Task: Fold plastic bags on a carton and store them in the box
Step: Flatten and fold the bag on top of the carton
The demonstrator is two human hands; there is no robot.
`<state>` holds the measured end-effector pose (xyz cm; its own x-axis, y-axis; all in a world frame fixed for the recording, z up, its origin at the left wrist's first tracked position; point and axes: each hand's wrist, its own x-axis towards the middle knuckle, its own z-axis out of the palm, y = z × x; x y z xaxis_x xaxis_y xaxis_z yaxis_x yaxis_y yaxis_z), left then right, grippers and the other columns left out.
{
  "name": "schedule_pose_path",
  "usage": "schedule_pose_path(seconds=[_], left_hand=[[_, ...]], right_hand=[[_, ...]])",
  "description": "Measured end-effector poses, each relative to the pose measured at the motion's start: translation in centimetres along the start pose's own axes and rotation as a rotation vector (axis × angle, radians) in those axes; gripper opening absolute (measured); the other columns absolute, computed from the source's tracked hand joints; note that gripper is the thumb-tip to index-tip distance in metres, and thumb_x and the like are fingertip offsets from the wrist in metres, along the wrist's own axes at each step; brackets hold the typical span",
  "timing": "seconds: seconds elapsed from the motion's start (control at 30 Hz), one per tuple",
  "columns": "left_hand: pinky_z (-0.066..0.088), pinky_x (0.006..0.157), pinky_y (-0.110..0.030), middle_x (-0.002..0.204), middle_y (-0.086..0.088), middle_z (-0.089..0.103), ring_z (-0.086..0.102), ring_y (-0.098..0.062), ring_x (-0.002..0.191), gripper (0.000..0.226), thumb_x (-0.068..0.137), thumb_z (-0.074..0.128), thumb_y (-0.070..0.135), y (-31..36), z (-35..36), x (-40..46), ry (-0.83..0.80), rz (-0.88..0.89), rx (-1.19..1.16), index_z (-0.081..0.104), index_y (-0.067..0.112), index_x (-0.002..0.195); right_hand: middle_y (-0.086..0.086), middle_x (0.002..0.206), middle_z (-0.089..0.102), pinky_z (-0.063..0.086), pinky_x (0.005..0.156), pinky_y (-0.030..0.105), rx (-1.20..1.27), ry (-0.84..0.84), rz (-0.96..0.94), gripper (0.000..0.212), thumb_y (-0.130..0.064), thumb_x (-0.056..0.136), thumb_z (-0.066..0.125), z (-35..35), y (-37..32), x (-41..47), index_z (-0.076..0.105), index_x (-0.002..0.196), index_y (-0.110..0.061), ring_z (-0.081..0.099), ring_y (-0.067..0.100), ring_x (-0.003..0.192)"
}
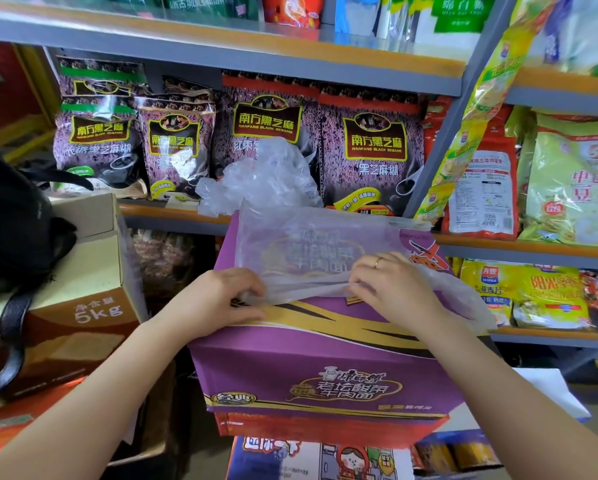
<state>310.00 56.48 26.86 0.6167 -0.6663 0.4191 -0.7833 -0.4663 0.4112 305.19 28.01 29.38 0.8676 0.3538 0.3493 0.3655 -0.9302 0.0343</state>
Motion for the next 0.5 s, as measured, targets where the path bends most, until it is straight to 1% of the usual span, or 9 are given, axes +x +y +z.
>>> schedule_pose_path(seconds=[0.07, 0.13, 0.2, 0.3, 0.33, 0.37, 0.4, 0.43, 0.5], left_hand=[[0.049, 0.073, -0.022, 0.089, 0.001, 0.068, 0.062, -0.007, 0.08, 0.035, 0.081, 0.055, 0.041, -0.1, 0.0, -0.2, 0.0, 0.059, 0.081, 0.067, 0.009, 0.086], [0.049, 0.075, -0.021, 0.086, -0.004, 0.07, 0.061, -0.008, 0.082, 0.043, 0.091, 0.046, 0.039, -0.1, 0.0, -0.1, 0.079, 0.081, 0.145, 0.068, 0.004, 0.082], [0.045, 0.08, -0.013, 0.085, -0.008, 0.071, 0.058, -0.01, 0.088, 0.046, 0.092, 0.045, 0.038, 0.1, 0.0, -0.1, 0.154, 0.032, 0.123, 0.069, 0.001, 0.081], [0.037, 0.085, -0.002, 0.086, -0.011, 0.071, 0.064, -0.014, 0.087, 0.022, 0.084, 0.056, 0.02, 0.1, 0.1, -0.4, 0.207, -0.099, 0.069, 0.067, 0.001, 0.082], [0.042, 0.083, -0.006, 0.087, -0.011, 0.071, 0.067, -0.021, 0.086, 0.013, 0.082, 0.057, 0.012, 0.0, -0.2, -0.4, 0.232, -0.158, 0.042, 0.066, 0.003, 0.085], [0.048, 0.081, -0.017, 0.089, -0.011, 0.07, 0.068, -0.028, 0.084, 0.014, 0.081, 0.055, 0.006, 0.1, -0.5, -0.5, 0.24, -0.218, 0.036, 0.061, 0.006, 0.093], [0.052, 0.077, -0.029, 0.093, -0.011, 0.07, 0.067, -0.033, 0.084, 0.025, 0.08, 0.052, 0.004, 0.4, -0.8, -0.5, 0.212, -0.278, 0.066, 0.055, 0.011, 0.104], [0.052, 0.075, -0.035, 0.098, -0.009, 0.069, 0.066, -0.034, 0.086, 0.042, 0.076, 0.05, 0.005, 0.9, -0.9, -0.4, 0.174, -0.299, 0.132, 0.048, 0.015, 0.116], [0.048, 0.08, -0.036, 0.108, -0.003, 0.067, 0.063, -0.031, 0.094, 0.072, 0.066, 0.052, 0.013, 2.8, -0.8, 0.5, 0.146, -0.234, 0.291, 0.035, 0.016, 0.136]], right_hand=[[-0.008, 0.074, 0.066, 0.048, 0.071, 0.034, -0.05, 0.014, 0.043, 0.013, -0.029, 0.076, 0.061, -0.2, 0.8, -0.6, 0.068, 0.067, -0.022, 0.063, 0.02, 0.068], [-0.005, 0.074, 0.066, 0.049, 0.071, 0.037, -0.066, 0.037, 0.073, 0.013, -0.027, 0.078, 0.062, -0.1, 1.4, -0.8, 0.07, 0.07, -0.02, 0.062, 0.022, 0.069], [-0.002, 0.074, 0.066, 0.048, 0.075, 0.039, -0.071, 0.058, 0.101, 0.012, -0.024, 0.08, 0.065, -0.1, 1.4, -0.8, 0.069, 0.071, -0.017, 0.062, 0.025, 0.07], [-0.001, 0.068, 0.062, 0.049, 0.07, 0.036, -0.102, 0.112, 0.171, 0.02, -0.025, 0.076, 0.074, 0.2, 1.2, -0.8, 0.061, 0.064, -0.016, 0.061, 0.023, 0.064], [-0.001, 0.066, 0.061, 0.049, 0.065, 0.033, -0.095, 0.111, 0.186, 0.022, -0.025, 0.074, 0.077, 0.2, 1.1, -1.0, 0.059, 0.064, -0.017, 0.061, 0.023, 0.063], [-0.002, 0.066, 0.061, 0.048, 0.06, 0.03, -0.101, 0.112, 0.176, 0.022, -0.023, 0.07, 0.08, 0.2, 1.0, -1.2, 0.059, 0.066, -0.018, 0.061, 0.022, 0.062], [-0.003, 0.066, 0.063, 0.048, 0.056, 0.027, -0.124, 0.115, 0.148, 0.023, -0.019, 0.065, 0.084, 0.2, 0.7, -1.5, 0.061, 0.069, -0.019, 0.062, 0.021, 0.062], [-0.003, 0.068, 0.065, 0.049, 0.055, 0.025, -0.15, 0.124, 0.11, 0.028, -0.014, 0.059, 0.086, 0.2, 0.2, -1.6, 0.063, 0.073, -0.019, 0.064, 0.02, 0.063], [-0.003, 0.076, 0.069, 0.052, 0.056, 0.025, -0.141, 0.123, 0.08, 0.043, -0.007, 0.05, 0.087, 0.6, -1.1, -1.7, 0.065, 0.085, -0.02, 0.067, 0.02, 0.068]])
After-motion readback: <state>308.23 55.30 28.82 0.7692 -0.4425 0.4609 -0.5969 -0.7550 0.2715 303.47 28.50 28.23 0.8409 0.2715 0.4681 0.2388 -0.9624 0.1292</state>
